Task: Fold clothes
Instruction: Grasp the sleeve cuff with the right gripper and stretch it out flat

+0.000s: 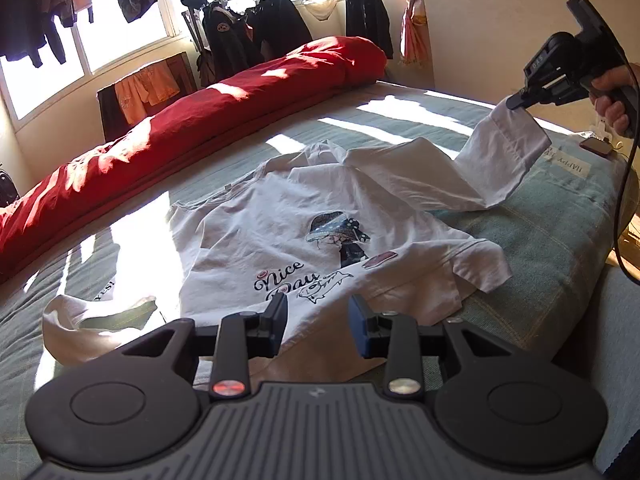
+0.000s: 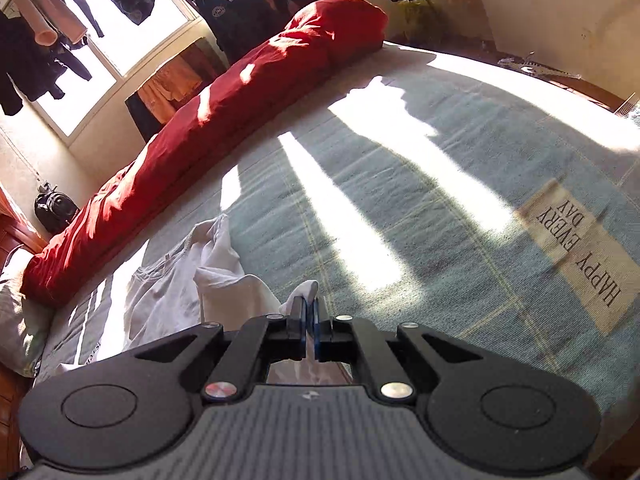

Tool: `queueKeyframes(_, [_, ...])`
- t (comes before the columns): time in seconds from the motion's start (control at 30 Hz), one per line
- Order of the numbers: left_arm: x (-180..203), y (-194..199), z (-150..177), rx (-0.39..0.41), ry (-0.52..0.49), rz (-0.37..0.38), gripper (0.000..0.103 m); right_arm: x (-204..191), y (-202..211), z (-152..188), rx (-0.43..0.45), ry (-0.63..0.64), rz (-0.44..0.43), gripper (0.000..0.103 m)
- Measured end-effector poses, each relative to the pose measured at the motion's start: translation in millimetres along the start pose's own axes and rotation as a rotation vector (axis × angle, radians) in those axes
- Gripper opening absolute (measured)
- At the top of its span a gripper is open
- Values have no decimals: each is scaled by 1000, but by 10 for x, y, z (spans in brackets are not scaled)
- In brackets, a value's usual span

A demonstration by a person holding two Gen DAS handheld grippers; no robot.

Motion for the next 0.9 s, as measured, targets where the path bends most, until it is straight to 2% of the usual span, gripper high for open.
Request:
queueKeyframes(0.23, [49, -13, -20, -8, -17, 1, 35, 640, 470, -778, 133, 4, 192, 4])
queueKeyframes(0.5, [70, -65, -88, -23, -29, -12, 35, 997, 514, -1381, 195, 30, 341, 4])
queueKeyframes(0.67, [85, -97, -124, -28, -31, -14, 35, 1240, 468, -1616, 212, 2, 405, 3])
queueKeyframes(0.83, [129, -179, -145, -48, -39, -8, 35, 1468, 346, -1713, 207, -26, 447, 4])
queueKeyframes(0.87, [142, -186, -153, -49, -40, -6, 35, 1507, 300, -1717, 200, -28, 466, 4])
queueKeyframes(0.9, [158, -192, -163, -49, -45, -2, 35, 1555, 252, -1705, 186, -36, 493, 11])
Point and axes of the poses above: each gripper's, at about its wrist camera, not at the fingertips, and y roughly against the way its jaws point, x to its right, z to its underside, the point moved 10 cm from there along -y, roughly the way its jaws point, and after that the axes turned 11 degrees about -x, right-handed, at the moved point
